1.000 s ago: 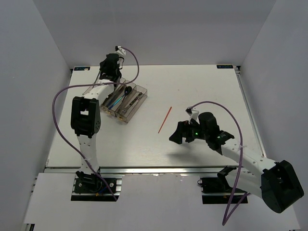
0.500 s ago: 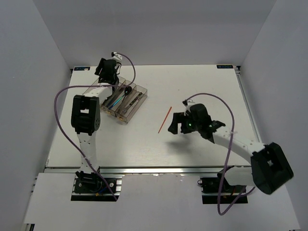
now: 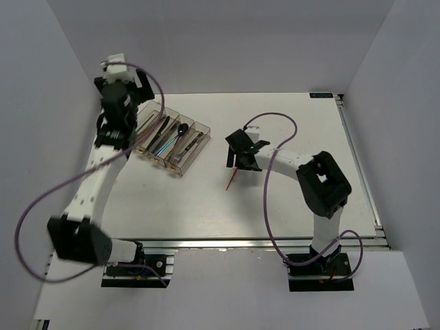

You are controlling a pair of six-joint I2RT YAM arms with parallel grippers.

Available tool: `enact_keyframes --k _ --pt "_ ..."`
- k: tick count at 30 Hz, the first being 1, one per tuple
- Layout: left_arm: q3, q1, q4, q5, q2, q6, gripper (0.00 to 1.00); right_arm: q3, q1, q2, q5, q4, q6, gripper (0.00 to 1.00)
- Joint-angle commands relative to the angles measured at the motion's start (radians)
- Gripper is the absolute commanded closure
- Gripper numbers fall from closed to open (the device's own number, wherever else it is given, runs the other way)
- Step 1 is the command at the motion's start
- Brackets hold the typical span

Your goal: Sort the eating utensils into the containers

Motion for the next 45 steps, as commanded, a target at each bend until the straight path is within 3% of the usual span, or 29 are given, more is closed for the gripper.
enact_keyframes --k 1,5,7,9,13,16,17,19,20,23,26,28,30,34,39,45 --pt "-0.188 -0.005 -0.08 0.241 -0.225 -0.203 0.02 0.146 0.06 0.067 0.157 -0.164 0.104 0.11" --pt "-0.408 -0.005 -0.123 0.302 -0.5 -0.204 0.02 0.273 0.075 0.181 0.212 -0.285 0.139 0.12" --pt "-0.494 -0.005 -0.151 0.273 -0.553 -0.181 0.02 0.295 0.074 0.23 0.209 -0.318 0.153 0.16" --pt "-0.535 -0.006 -0.149 0.245 -0.602 -0.174 0.02 0.26 0.069 0.233 0.142 -0.27 0.129 0.3" --pt "-0.56 -0.005 -0.132 0.308 -0.613 -0.193 0.02 0.079 0.022 0.21 -0.105 -0.037 0.1 0.41" --pt "-0.555 -0.005 -0.129 0.343 -0.599 -0.202 0.02 0.045 0.017 0.239 -0.136 -0.015 0.075 0.64" --pt "-0.565 -0.006 -0.123 0.365 -0.596 -0.216 0.02 0.06 0.018 0.253 -0.144 -0.041 0.069 0.78" --pt "-0.574 -0.005 -0.117 0.372 -0.585 -0.255 0.02 0.065 0.018 0.273 -0.129 -0.064 0.061 0.97" --pt "-0.577 -0.005 -0.114 0.388 -0.577 -0.277 0.02 0.057 0.022 0.265 -0.124 -0.063 0.057 1.0" --pt "-0.575 -0.005 -0.111 0.496 -0.516 -0.407 0.02 -0.003 0.038 0.178 -0.103 0.0 -0.001 1.0" --pt "-0.58 -0.006 -0.077 0.657 -0.429 -0.556 0.02 -0.091 0.058 -0.034 -0.151 0.105 -0.075 1.0" --pt "-0.643 -0.009 0.091 0.825 -0.401 -0.69 0.02 -0.21 0.058 -0.142 -0.249 0.275 -0.103 1.0" --pt "-0.737 -0.019 0.316 0.888 -0.392 -0.775 0.02 -0.286 0.055 -0.268 -0.415 0.403 -0.13 1.0" --pt "-0.772 -0.077 0.438 0.92 -0.364 -0.854 0.02 -0.354 0.055 -0.345 -0.678 0.555 -0.134 1.0" --pt "-0.816 -0.149 0.627 0.949 -0.33 -0.952 0.02 -0.378 0.057 -0.388 -0.779 0.65 -0.08 1.0" --pt "-0.809 -0.201 0.521 0.874 -0.303 -0.888 0.05 -0.385 0.068 -0.427 -0.842 0.773 -0.02 1.0"
